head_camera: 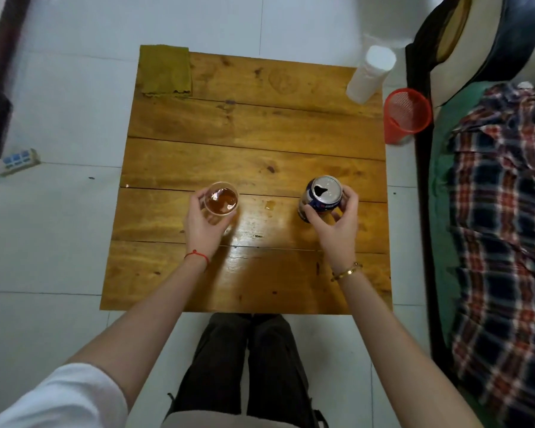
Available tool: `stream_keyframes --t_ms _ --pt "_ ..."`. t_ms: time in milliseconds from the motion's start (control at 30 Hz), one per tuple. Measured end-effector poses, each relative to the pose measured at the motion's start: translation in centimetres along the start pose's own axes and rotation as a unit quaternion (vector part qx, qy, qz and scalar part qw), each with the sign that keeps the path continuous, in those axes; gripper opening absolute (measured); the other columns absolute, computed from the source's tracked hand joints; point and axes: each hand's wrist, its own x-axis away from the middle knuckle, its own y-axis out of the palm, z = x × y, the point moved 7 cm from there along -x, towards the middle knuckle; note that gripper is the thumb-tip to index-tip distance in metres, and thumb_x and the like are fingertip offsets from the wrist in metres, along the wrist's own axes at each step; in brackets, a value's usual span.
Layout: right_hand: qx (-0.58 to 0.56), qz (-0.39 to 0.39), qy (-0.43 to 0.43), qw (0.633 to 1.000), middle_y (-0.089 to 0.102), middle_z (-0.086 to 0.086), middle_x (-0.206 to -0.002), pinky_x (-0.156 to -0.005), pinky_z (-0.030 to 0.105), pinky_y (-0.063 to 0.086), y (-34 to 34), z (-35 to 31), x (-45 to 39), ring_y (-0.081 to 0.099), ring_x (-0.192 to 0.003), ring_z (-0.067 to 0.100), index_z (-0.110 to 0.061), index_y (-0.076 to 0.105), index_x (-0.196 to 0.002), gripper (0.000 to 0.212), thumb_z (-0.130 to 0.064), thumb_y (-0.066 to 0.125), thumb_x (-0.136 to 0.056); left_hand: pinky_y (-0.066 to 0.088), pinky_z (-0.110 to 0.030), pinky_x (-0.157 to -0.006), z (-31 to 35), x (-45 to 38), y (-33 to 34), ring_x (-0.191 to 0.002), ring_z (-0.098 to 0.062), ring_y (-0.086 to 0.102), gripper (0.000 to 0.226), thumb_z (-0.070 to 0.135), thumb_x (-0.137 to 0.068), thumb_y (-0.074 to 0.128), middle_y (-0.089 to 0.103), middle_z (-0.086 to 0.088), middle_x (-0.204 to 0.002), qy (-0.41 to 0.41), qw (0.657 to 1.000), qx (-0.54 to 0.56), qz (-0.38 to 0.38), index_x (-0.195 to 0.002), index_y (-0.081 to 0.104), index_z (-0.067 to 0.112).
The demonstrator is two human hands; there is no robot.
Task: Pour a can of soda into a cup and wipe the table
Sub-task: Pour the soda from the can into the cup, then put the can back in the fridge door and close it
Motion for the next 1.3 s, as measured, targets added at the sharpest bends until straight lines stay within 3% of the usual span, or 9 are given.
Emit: stream_keyframes --t_ms 100,233,500,667,833,900,1033,1200,1300 --pt "-0.008 0.000 0.012 1.000 0.054 -0.011 -0.130 -0.103 0.022 0.048 0.7 2.0 -0.3 0.049 -0.117 -0.012 -0.031 0.044 -0.128 0.068 -0.021 0.084 -0.075 0.053 -0.020 -0.090 -2.2 -0.4 0.9 -0.116 -0.009 0.058 0.072 0.016 -0.069 0.088 0.056 0.008 -0.125 -0.001 1.000 -0.012 0.002 -0.127 0.046 0.025" --pt "-0.008 0.010 0.016 1.000 0.054 -0.013 -0.128 -0.099 0.016 0.048 1.2 3.8 -0.7 0.050 -0.114 -0.016 -0.026 0.044 -0.131 0.068 -0.022 0.083 -0.075 0.044 0.001 -0.078 -3.9 -0.8 1.8 -0.103 0.007 0.055 0.075 0.025 -0.067 0.088 0.055 0.011 -0.121 0.010 0.999 -0.048 0.000 -0.130 0.046 0.024" --pt "-0.013 0.011 0.021 1.000 0.054 -0.007 -0.134 -0.106 0.028 0.047 1.8 5.0 -1.1 0.051 -0.118 -0.007 -0.023 0.044 -0.134 0.070 -0.022 0.083 -0.076 0.038 0.005 -0.076 -5.1 -1.3 2.5 -0.098 0.023 0.051 0.072 0.027 -0.068 0.087 0.055 0.017 -0.112 0.011 0.998 -0.063 0.012 -0.128 0.047 0.022" --pt "-0.015 0.010 0.021 1.000 0.053 -0.006 -0.134 -0.107 0.029 0.047 2.1 5.1 -0.8 0.051 -0.118 -0.006 -0.023 0.043 -0.132 0.069 -0.020 0.083 -0.076 0.039 0.006 -0.079 -5.2 -1.3 2.7 -0.106 -0.002 0.055 0.074 0.026 -0.069 0.087 0.056 0.008 -0.120 0.007 0.998 -0.054 0.014 -0.130 0.046 0.018" --pt "-0.020 0.004 0.023 1.000 0.053 -0.008 -0.132 -0.107 0.025 0.046 2.2 5.1 -0.7 0.051 -0.117 -0.007 -0.020 0.044 -0.133 0.069 -0.018 0.083 -0.077 0.034 0.010 -0.077 -5.4 -1.5 3.1 -0.110 -0.007 0.052 0.079 0.021 -0.068 0.088 0.053 0.008 -0.122 0.004 0.998 -0.061 0.009 -0.133 0.043 0.017" --pt "-0.023 -0.002 0.024 0.999 0.054 -0.006 -0.132 -0.106 0.024 0.046 2.2 4.8 -0.5 0.052 -0.117 -0.005 -0.018 0.044 -0.133 0.069 -0.017 0.083 -0.077 0.037 0.004 -0.086 -5.5 -1.3 3.1 -0.118 -0.010 0.050 0.087 0.017 -0.068 0.088 0.050 0.007 -0.129 -0.002 0.998 -0.066 0.000 -0.140 0.038 0.016" --pt "-0.031 -0.008 0.026 0.999 0.054 -0.005 -0.133 -0.102 0.016 0.046 1.9 3.6 0.0 0.052 -0.115 -0.009 -0.017 0.044 -0.135 0.070 -0.016 0.083 -0.077 0.034 -0.033 -0.115 -4.9 0.1 2.0 -0.139 -0.017 0.039 0.103 0.024 -0.072 0.087 0.039 -0.004 -0.153 -0.026 0.996 -0.087 0.005 -0.153 0.023 0.015" --pt "-0.040 -0.010 0.022 0.999 0.055 -0.002 -0.133 -0.100 0.018 0.049 1.0 0.6 1.0 0.055 -0.118 0.001 -0.016 0.045 -0.134 0.070 -0.016 0.083 -0.076 0.039 -0.038 -0.112 -1.9 3.2 0.4 -0.134 -0.019 0.044 0.074 0.016 -0.086 0.072 0.040 -0.005 -0.151 -0.012 0.995 -0.083 0.045 -0.149 0.033 0.013" --pt "-0.041 -0.016 0.011 0.999 0.055 -0.006 -0.131 -0.102 0.021 0.048 0.3 -1.6 1.7 0.054 -0.121 0.004 -0.020 0.045 -0.132 0.069 -0.017 0.084 -0.075 0.050 -0.023 -0.094 1.0 5.0 0.3 -0.108 -0.008 0.056 0.048 0.009 -0.094 0.060 0.052 -0.001 -0.135 -0.007 0.997 -0.051 0.059 -0.140 0.046 0.011"
